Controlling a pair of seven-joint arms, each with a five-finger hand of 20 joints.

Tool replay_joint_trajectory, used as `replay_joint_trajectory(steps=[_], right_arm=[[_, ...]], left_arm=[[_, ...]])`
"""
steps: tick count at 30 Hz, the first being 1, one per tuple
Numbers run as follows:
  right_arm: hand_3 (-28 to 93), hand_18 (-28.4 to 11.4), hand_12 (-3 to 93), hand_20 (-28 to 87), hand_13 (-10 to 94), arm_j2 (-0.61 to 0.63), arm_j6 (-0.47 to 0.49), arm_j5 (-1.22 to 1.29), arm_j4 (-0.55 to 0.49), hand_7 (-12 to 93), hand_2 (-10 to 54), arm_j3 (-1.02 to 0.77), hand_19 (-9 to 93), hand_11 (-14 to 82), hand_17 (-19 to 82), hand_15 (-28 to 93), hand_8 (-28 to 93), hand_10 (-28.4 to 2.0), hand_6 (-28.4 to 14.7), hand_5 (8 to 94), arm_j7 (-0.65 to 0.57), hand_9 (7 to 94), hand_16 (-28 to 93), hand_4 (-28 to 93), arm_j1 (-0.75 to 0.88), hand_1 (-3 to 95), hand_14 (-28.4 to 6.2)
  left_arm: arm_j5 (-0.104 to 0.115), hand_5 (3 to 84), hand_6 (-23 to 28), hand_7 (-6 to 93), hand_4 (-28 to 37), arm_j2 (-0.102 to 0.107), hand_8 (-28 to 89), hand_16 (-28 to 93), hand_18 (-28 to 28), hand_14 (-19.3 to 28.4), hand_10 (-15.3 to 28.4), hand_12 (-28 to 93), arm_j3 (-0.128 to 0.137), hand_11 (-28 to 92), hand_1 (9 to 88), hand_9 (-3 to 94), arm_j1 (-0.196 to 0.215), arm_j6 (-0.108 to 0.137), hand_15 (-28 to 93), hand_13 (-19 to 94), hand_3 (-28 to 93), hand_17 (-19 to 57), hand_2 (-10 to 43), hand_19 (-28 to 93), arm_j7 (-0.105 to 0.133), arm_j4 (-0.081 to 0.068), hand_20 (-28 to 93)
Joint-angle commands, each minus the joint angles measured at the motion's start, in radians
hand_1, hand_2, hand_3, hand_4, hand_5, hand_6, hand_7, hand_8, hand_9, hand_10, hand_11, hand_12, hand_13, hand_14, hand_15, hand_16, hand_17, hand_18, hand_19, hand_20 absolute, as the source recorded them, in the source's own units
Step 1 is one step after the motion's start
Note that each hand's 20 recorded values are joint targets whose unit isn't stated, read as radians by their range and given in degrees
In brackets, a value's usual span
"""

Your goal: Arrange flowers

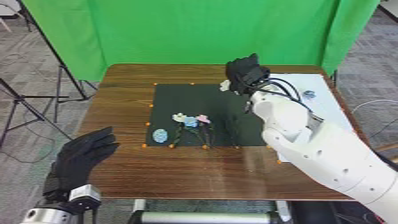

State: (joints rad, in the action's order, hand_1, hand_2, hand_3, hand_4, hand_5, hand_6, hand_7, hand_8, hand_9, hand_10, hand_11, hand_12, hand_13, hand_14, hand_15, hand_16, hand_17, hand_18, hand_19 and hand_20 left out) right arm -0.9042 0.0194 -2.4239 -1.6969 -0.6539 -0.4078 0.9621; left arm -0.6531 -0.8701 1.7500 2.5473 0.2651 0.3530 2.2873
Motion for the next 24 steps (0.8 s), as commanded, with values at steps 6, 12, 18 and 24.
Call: replay_joint_trajectory(steps=[6, 12, 18, 24], right_arm=[[79, -23.2, 41.0, 40, 66, -0.015, 0.013, -0.014, 0.024, 39, -9.5, 0.039, 77, 15.5, 19, 69, 1, -5.8, 3.1, 76.7, -0.056, 91.5, 37, -28, 0.068, 53.0, -5.7], [79, -23.1, 40.9, 40, 66, -0.032, 0.029, -0.015, 0.059, 39, -9.5, 0.053, 77, 15.5, 18, 69, 1, -6.0, 3.1, 76.4, -0.070, 91.4, 37, -28, 0.067, 53.0, -5.9], [78, -23.0, 41.1, 40, 65, -0.032, 0.008, -0.008, 0.067, 40, -9.5, 0.062, 77, 15.7, 18, 69, 1, -6.0, 3.1, 75.9, -0.073, 90.8, 37, -28, 0.060, 53.0, -5.9], [79, -22.6, 40.2, 40, 63, -0.035, 0.005, -0.010, 0.071, 42, -9.5, 0.053, 76, 15.7, 17, 69, 0, -5.5, 3.2, 72.7, -0.071, 88.4, 37, -28, 0.064, 52.6, -4.9]], left_arm=[[-0.021, 45.4, 13.7, 17.0, -16.1, -0.036, -10, -15, 23.0, 28.4, 22.1, 9, 0.015, 34, 27.9, 38.1, -0.015, -0.026, 64, 27, 79, -9.1, 4.9, 61, -0.045, 0.003, 12], [-0.029, 45.4, 13.7, 16.9, -16.1, -0.041, -9, -15, 23.0, 28.4, 22.0, 9, 0.012, 34, 27.9, 38.1, -0.035, -0.039, 64, 27, 79, -9.1, 4.9, 61, -0.058, -0.003, 12], [-0.031, 45.4, 13.7, 16.9, -16.1, -0.041, -9, -15, 23.1, 28.4, 22.0, 9, 0.007, 34, 27.9, 38.1, -0.043, -0.042, 65, 27, 79, -9.2, 4.9, 61, -0.061, -0.005, 12], [-0.032, 45.3, 13.7, 16.9, -16.1, -0.044, -9, -15, 23.1, 28.4, 22.0, 9, 0.009, 34, 27.9, 38.2, -0.042, -0.039, 65, 27, 79, -9.2, 4.9, 61, -0.062, -0.004, 12]])
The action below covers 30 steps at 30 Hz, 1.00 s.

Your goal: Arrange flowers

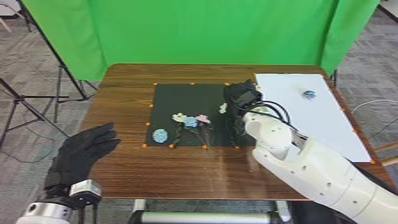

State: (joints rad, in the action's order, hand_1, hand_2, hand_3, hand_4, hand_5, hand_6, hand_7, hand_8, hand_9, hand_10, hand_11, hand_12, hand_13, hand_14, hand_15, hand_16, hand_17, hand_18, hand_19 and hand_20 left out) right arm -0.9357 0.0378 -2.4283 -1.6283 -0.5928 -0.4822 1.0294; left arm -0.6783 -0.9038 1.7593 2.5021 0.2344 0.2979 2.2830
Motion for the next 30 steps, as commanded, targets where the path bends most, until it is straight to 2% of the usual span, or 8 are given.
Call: replay_joint_trajectory(steps=[1, 6, 10, 17, 23, 27, 29, 30], right_arm=[[79, -22.5, 40.0, 40, 62, 0.000, -0.018, -0.001, 0.000, 42, -9.5, -0.006, 76, 15.8, 17, 69, -1, -5.6, 3.3, 72.1, 0.002, 87.9, 37, -28, -0.004, 52.4, -4.6], [81, -22.6, 38.4, 40, 59, 0.003, -0.007, 0.019, -0.014, 45, -9.5, -0.015, 76, 16.9, 15, 71, -3, -6.3, 2.9, 67.0, 0.005, 83.9, 34, -28, 0.012, 46.3, -6.8], [82, -23.0, 34.1, 40, 57, 0.004, 0.016, 0.014, -0.025, 45, -9.5, -0.024, 75, 22.9, 13, 74, -4, -7.1, 1.5, 64.6, 0.019, 79.3, 30, -28, 0.021, 42.4, -9.0], [85, -23.5, 25.5, 41, 53, -0.001, 0.100, 0.026, -0.045, 43, -9.5, -0.053, 74, 32.0, 11, 76, -3, -10.1, -0.2, 61.2, 0.007, 71.1, 23, -28, 0.045, 38.8, -11.4], [87, -23.9, 21.5, 41, 50, 0.011, 0.130, 0.033, -0.059, 40, -9.5, -0.062, 73, 36.1, 9, 77, -4, -12.1, -0.6, 59.2, 0.004, 67.1, 22, -28, 0.040, 36.2, -12.4], [90, -24.6, 19.1, 42, 48, 0.067, 0.184, 0.130, -0.137, 37, -9.2, -0.078, 72, 37.6, 8, 78, -14, -13.4, -1.1, 58.3, -0.015, 64.0, 22, -28, 0.024, 33.6, -14.0], [90, -25.2, 18.8, 42, 47, 0.104, 0.121, 0.166, -0.159, 37, -8.8, -0.050, 72, 37.4, 7, 78, -18, -14.7, -1.7, 57.3, -0.023, 62.6, 21, -28, -0.014, 32.5, -15.0], [90, -25.3, 18.8, 42, 47, 0.115, 0.122, 0.185, -0.171, 36, -8.8, -0.051, 72, 37.3, 7, 78, -18, -15.0, -2.0, 57.0, -0.020, 62.3, 21, -28, -0.026, 32.2, -15.4]], left_arm=[[-0.007, 45.3, 13.7, 16.9, -16.1, -0.011, -9, -15, 23.1, 28.4, 22.0, 9, 0.000, 34, 27.9, 38.1, 0.003, -0.010, 65, 27, 79, -9.2, 4.9, 61, -0.008, 0.000, 12], [-0.008, 45.3, 13.7, 16.9, -16.2, -0.013, -9, -15, 23.1, 28.4, 22.1, 9, -0.002, 34, 27.9, 38.1, 0.004, -0.013, 65, 27, 79, -9.2, 4.9, 61, -0.014, -0.002, 12], [-0.008, 45.3, 13.7, 17.0, -16.2, -0.013, -9, -15, 23.0, 28.4, 22.1, 9, -0.003, 34, 27.8, 38.1, 0.004, -0.012, 65, 27, 80, -9.2, 4.9, 61, -0.014, -0.002, 12], [-0.016, 45.3, 13.7, 17.1, -16.4, -0.018, -10, -15, 23.0, 28.4, 22.1, 9, -0.001, 34, 27.9, 38.1, -0.008, -0.023, 65, 27, 79, -9.1, 5.0, 61, -0.035, -0.004, 12], [-0.017, 45.3, 13.6, 17.1, -16.2, -0.019, -9, -15, 23.0, 28.4, 22.1, 9, 0.000, 34, 27.9, 38.1, 0.005, -0.023, 65, 27, 79, -9.1, 5.0, 61, -0.029, -0.003, 12], [-0.009, 45.3, 13.7, 17.1, -16.2, -0.018, -10, -15, 23.0, 28.4, 22.0, 9, 0.011, 34, 27.9, 38.0, 0.033, -0.011, 65, 27, 79, -9.1, 5.0, 61, -0.015, 0.006, 12], [0.002, 45.3, 13.7, 17.1, -16.2, -0.004, -9, -15, 23.0, 28.4, 22.0, 9, 0.016, 34, 27.9, 38.1, 0.051, 0.005, 65, 27, 79, -9.1, 5.0, 61, 0.003, 0.009, 12], [0.002, 45.4, 13.7, 17.0, -16.2, -0.007, -10, -15, 23.0, 28.4, 22.0, 9, 0.021, 34, 27.9, 38.1, 0.058, 0.006, 65, 27, 79, -9.1, 5.0, 61, 0.000, 0.012, 12]])
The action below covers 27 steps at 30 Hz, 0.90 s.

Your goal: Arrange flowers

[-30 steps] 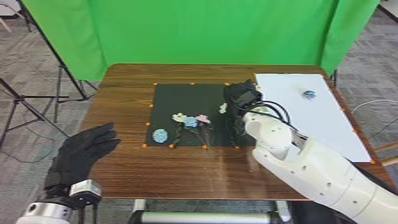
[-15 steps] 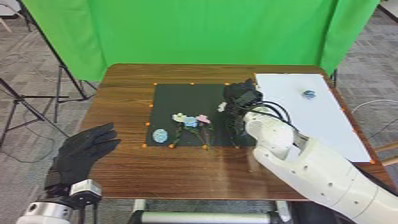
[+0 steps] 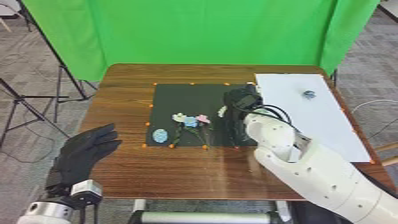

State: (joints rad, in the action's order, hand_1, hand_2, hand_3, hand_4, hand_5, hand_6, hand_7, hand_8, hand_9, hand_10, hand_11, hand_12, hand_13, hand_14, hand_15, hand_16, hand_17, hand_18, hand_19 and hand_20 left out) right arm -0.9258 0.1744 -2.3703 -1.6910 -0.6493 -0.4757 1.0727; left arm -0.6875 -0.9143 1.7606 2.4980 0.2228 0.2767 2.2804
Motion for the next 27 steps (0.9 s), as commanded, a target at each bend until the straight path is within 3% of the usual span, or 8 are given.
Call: replay_joint_trajectory(steps=[1, 3, 4, 7, 16, 21, 22, 27], right_arm=[[90, -25.3, 18.9, 42, 47, 0.113, -0.019, 0.144, -0.117, 36, -8.8, 0.007, 72, 37.3, 7, 78, -18, -15.3, -2.2, 57.0, -0.022, 62.1, 21, -28, -0.084, 32.2, -15.6], [90, -26.0, 18.9, 42, 45, 0.141, -0.077, 0.216, -0.104, 35, -9.0, 0.142, 71, 36.7, 6, 79, -17, -16.7, -3.4, 56.1, -0.054, 60.2, 21, -28, -0.187, 31.8, -17.0], [89, -26.4, 19.0, 43, 44, 0.127, 0.082, 0.242, -0.157, 34, -9.0, -0.017, 71, 36.3, 5, 79, -17, -17.5, -3.8, 55.5, -0.055, 59.3, 20, -28, -0.120, 31.5, -17.9], [89, -26.8, 19.2, 43, 43, 0.216, -0.111, 0.208, -0.146, 32, -8.1, 0.071, 71, 35.2, 5, 80, -16, -19.1, -4.9, 53.6, -0.043, 56.5, 19, -28, -0.170, 29.9, -19.5], [88, -27.3, 18.2, 44, 39, 0.365, -0.181, 0.270, -0.028, 27, -7.2, 0.160, 70, 28.8, 4, 80, -14, -19.9, -6.4, 49.1, -0.123, 51.2, 17, -27, -0.230, 28.7, -21.2], [88, -26.7, 17.3, 44, 36, 0.466, -0.255, 0.315, -0.008, 25, -6.7, 0.264, 71, 23.8, 5, 78, -14, -18.7, -6.7, 45.6, -0.219, 47.9, 15, -27, -0.212, 26.3, -21.2], [87, -26.4, 16.9, 44, 35, 0.223, 0.144, 0.130, 0.045, 25, -7.2, -0.229, 71, 21.7, 5, 78, -14, -18.4, -6.8, 43.7, -0.115, 45.9, 15, -28, -0.044, 25.6, -21.2], [87, -25.7, 16.7, 45, 31, 0.197, 0.171, 0.129, 0.136, 24, -7.7, -0.270, 71, 16.9, 6, 76, -14, -17.5, -6.7, 38.4, -0.117, 40.1, 13, -28, -0.018, 24.6, -21.6]], left_arm=[[0.012, 45.4, 13.7, 17.0, -16.1, 0.001, -10, -15, 23.0, 28.4, 22.0, 9, 0.021, 34, 27.9, 38.1, 0.071, 0.022, 65, 27, 79, -9.1, 5.0, 61, 0.027, 0.017, 12], [0.020, 45.3, 13.7, 17.0, -16.2, 0.003, -9, -15, 23.1, 28.4, 22.0, 9, 0.019, 34, 27.9, 38.0, 0.074, 0.023, 65, 27, 79, -9.1, 5.0, 61, 0.034, 0.016, 12], [0.019, 45.3, 13.7, 17.1, -16.2, 0.002, -9, -15, 23.1, 28.4, 22.0, 9, 0.018, 34, 27.9, 38.1, 0.075, 0.026, 65, 27, 79, -9.1, 5.0, 61, 0.033, 0.017, 12], [0.024, 45.4, 13.7, 17.0, -16.3, 0.012, -9, -15, 23.0, 28.4, 22.0, 9, 0.002, 34, 27.9, 38.1, 0.075, 0.034, 65, 27, 79, -9.1, 5.0, 61, 0.050, 0.016, 12], [0.054, 45.4, 13.7, 17.1, -16.2, 0.060, -9, -15, 23.0, 28.4, 22.0, 9, -0.046, 34, 27.9, 38.1, 0.056, 0.066, 65, 27, 79, -9.1, 5.0, 61, 0.105, 0.010, 12], [0.052, 45.4, 13.7, 17.1, -16.2, 0.053, -10, -15, 23.0, 28.4, 22.0, 9, -0.047, 34, 27.9, 38.1, 0.063, 0.067, 65, 27, 79, -9.1, 5.0, 61, 0.105, 0.012, 12], [0.050, 45.4, 13.7, 17.1, -16.2, 0.051, -10, -15, 23.0, 28.4, 22.1, 9, -0.047, 34, 27.9, 38.1, 0.064, 0.066, 65, 27, 79, -9.1, 5.1, 61, 0.107, 0.012, 12], [0.051, 45.4, 13.7, 17.1, -16.2, 0.046, -10, -15, 23.0, 28.4, 22.0, 9, -0.048, 34, 28.0, 38.1, 0.058, 0.065, 65, 27, 79, -9.1, 5.0, 61, 0.102, 0.012, 12]])
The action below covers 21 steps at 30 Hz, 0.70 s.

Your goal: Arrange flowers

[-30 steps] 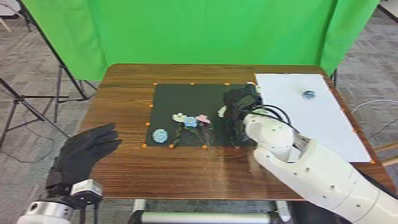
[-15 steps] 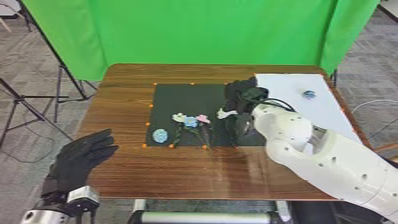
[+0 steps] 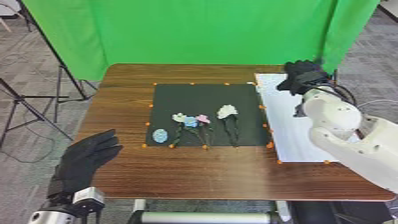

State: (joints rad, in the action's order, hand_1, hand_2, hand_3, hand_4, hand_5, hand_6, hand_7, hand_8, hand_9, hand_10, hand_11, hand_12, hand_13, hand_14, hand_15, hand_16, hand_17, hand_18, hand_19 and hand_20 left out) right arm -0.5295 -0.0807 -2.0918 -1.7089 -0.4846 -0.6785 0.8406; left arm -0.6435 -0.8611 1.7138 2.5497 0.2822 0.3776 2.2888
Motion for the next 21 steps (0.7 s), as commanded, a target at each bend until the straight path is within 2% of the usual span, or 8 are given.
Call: replay_joint_trajectory(steps=[1, 11, 12, 13, 15, 18, 19, 21], right_arm=[[87, -25.5, 16.7, 45, 30, -0.206, 0.443, -0.146, 0.162, 24, -7.7, -0.447, 71, 16.5, 6, 75, -14, -17.3, -6.6, 37.8, 0.082, 39.5, 13, -28, 0.221, 24.5, -21.9], [87, -24.9, 16.8, 45, 29, -0.228, 0.435, -0.166, 0.180, 24, -7.8, -0.432, 71, 13.7, 5, 75, -15, -16.2, -6.5, 35.4, 0.058, 36.5, 12, -28, 0.223, 24.1, -22.2], [87, -24.9, 16.9, 45, 29, -0.228, 0.429, -0.165, 0.181, 24, -7.8, -0.430, 71, 13.6, 5, 75, -15, -16.2, -6.6, 35.3, 0.056, 36.5, 12, -28, 0.219, 24.1, -22.2], [87, -24.9, 16.9, 45, 29, -0.229, 0.421, -0.162, 0.184, 24, -7.8, -0.422, 71, 13.6, 5, 75, -15, -16.2, -6.6, 35.3, 0.050, 36.5, 12, -28, 0.211, 24.1, -22.2], [87, -24.9, 17.0, 45, 29, -0.236, 0.435, -0.161, 0.196, 24, -7.8, -0.412, 71, 13.5, 5, 75, -15, -16.3, -6.8, 35.3, 0.054, 36.4, 12, -28, 0.194, 24.1, -22.2], [87, -25.1, 17.0, 45, 29, -0.243, 0.426, -0.159, 0.212, 23, -7.9, -0.393, 71, 13.4, 5, 75, -14, -16.4, -7.0, 35.2, 0.050, 36.4, 12, -28, 0.179, 24.1, -22.1], [87, -25.0, 17.0, 45, 29, -0.232, 0.428, -0.174, 0.199, 23, -7.9, -0.423, 71, 13.4, 5, 75, -14, -16.4, -6.9, 35.2, 0.063, 36.4, 12, -28, 0.207, 24.0, -22.1], [87, -25.1, 17.0, 45, 29, -0.238, 0.435, -0.174, 0.205, 24, -8.0, -0.425, 71, 13.4, 5, 75, -14, -16.3, -6.9, 35.2, 0.061, 36.3, 12, -28, 0.204, 24.1, -22.1]], left_arm=[[0.006, 45.4, 13.7, 17.2, -16.1, -0.010, -10, -15, 23.0, 28.4, 22.0, 9, -0.001, 34, 28.0, 38.1, 0.006, 0.004, 65, 27, 79, -9.1, 5.0, 61, 0.000, 0.002, 12], [-0.010, 45.3, 13.7, 17.1, -16.1, -0.029, -10, -15, 23.0, 28.4, 22.0, 9, -0.004, 34, 27.9, 38.1, -0.015, -0.015, 65, 27, 79, -9.1, 5.0, 61, -0.023, -0.001, 12], [0.000, 45.3, 13.7, 17.1, -16.2, -0.013, -10, -15, 23.0, 28.4, 22.0, 9, -0.010, 34, 28.0, 38.1, -0.014, -0.006, 65, 27, 79, -9.1, 5.1, 61, -0.011, -0.001, 12], [-0.001, 45.3, 13.7, 17.1, -16.2, -0.015, -10, -15, 23.0, 28.4, 22.0, 9, -0.008, 34, 28.0, 38.2, -0.015, -0.009, 65, 27, 79, -9.1, 5.2, 61, -0.014, -0.002, 12], [0.012, 45.3, 13.7, 17.1, -16.1, 0.001, -10, -15, 23.0, 28.4, 22.0, 9, -0.014, 34, 28.0, 38.2, -0.014, 0.002, 65, 27, 79, -9.0, 5.1, 61, -0.001, -0.003, 12], [0.006, 45.3, 13.7, 17.1, -16.1, -0.007, -10, -15, 23.0, 28.4, 22.0, 9, -0.012, 34, 28.1, 38.1, -0.012, -0.005, 65, 27, 79, -9.1, 5.2, 61, -0.005, -0.003, 12], [0.013, 45.3, 13.7, 17.1, -16.1, 0.002, -10, -15, 23.0, 28.4, 22.1, 9, -0.016, 34, 28.0, 38.1, -0.010, -0.001, 65, 27, 79, -9.1, 5.1, 61, 0.004, -0.003, 12], [0.012, 45.3, 13.7, 17.1, -16.0, 0.001, -10, -15, 23.0, 28.4, 22.0, 9, -0.020, 34, 28.0, 38.1, -0.014, -0.001, 65, 27, 79, -9.1, 5.1, 61, 0.005, -0.005, 12]])
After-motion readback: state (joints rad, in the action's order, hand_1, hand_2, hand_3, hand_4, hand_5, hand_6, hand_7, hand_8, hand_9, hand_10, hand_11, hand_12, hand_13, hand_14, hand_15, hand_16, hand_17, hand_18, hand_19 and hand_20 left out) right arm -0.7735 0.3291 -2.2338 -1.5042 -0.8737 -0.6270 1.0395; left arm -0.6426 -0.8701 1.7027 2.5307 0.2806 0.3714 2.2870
